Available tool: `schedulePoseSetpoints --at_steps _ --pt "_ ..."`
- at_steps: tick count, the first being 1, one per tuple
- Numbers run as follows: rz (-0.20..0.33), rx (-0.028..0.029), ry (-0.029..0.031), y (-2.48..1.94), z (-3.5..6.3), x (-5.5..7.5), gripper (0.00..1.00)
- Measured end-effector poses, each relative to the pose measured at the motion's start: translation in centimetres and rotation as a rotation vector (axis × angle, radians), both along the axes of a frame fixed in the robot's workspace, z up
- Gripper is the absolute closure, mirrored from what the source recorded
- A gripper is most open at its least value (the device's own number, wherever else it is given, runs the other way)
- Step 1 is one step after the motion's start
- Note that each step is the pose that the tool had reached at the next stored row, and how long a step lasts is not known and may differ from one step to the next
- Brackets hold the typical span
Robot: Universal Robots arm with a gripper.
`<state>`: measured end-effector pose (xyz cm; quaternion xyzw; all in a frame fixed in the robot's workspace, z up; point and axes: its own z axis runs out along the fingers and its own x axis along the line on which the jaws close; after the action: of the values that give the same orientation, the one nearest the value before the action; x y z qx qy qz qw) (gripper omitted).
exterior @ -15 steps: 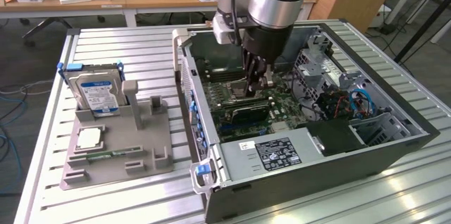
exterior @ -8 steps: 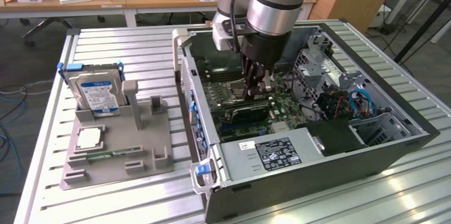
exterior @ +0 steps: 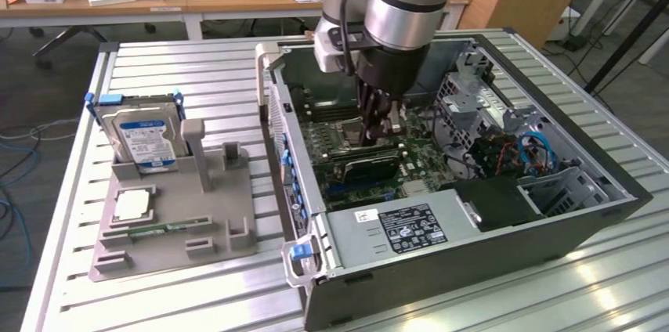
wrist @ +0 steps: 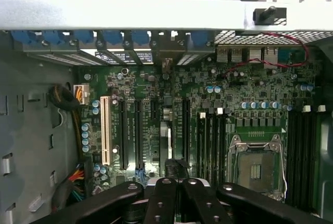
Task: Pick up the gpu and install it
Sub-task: 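Press down on the gpu until it lock into place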
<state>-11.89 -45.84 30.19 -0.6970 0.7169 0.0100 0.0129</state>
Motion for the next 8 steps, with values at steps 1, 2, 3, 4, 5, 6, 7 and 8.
schedulePoseSetpoints --at_steps 1,2,3,4,5,6,7,8 --pt "0.0 0.0 0.0 0.1 -0.01 0.0 0.9" --pt "0.0 0.0 0.0 0.13 -0.01 0.0 0.9" --pt "0.0 0.0 0.0 0.13 -0.01 0.0 0.9" --pt "0.0 0.0 0.0 0.13 -0.01 0.0 0.9" --pt "0.0 0.0 0.0 0.13 -0.01 0.0 0.9" --pt "0.0 -0.0001 0.0001 0.13 -0.06 0.0 0.9" --pt "0.0 0.0001 0.0 0.13 -0.23 0.0 0.9" --pt "0.0 -0.0001 0.0 0.13 -0.4 0.0 0.9"
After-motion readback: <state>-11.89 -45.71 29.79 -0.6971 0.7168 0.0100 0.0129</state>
